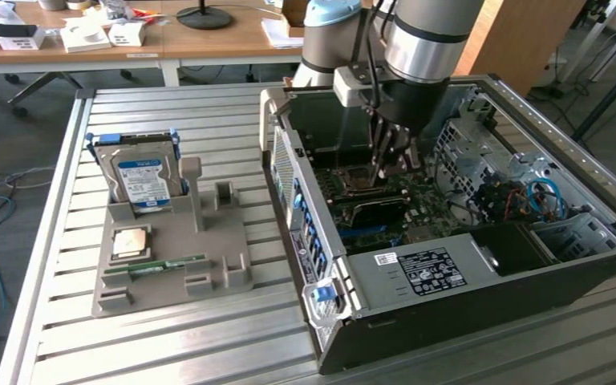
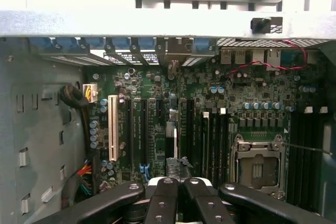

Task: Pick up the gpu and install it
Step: 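Press down on the gpu until it lock into place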

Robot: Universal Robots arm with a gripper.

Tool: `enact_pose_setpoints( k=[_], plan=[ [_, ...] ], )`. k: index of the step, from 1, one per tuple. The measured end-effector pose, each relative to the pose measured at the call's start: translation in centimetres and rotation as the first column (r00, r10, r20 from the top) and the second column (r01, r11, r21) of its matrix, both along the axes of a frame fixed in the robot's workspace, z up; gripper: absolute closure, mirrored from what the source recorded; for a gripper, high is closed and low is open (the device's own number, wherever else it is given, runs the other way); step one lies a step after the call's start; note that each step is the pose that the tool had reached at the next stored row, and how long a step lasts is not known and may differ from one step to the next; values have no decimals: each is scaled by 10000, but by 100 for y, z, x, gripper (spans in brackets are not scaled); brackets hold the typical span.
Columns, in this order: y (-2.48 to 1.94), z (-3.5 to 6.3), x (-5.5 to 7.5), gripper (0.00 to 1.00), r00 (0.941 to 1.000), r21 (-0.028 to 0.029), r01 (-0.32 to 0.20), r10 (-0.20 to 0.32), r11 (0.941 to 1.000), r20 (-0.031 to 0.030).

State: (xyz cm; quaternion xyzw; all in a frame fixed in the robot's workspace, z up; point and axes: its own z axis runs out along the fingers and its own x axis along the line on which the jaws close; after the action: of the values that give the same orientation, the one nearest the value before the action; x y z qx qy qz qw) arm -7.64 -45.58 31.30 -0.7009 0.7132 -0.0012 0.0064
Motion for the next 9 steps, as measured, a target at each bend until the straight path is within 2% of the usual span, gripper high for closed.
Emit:
enact_pose_setpoints(
  k=[4, 9],
  plan=[
    [2, -2, -1, 89, 10000, 2, 1, -1, 10000, 1],
    [45, -7, -16, 89, 10000, 1, 2, -2, 10000, 1]
  ],
)
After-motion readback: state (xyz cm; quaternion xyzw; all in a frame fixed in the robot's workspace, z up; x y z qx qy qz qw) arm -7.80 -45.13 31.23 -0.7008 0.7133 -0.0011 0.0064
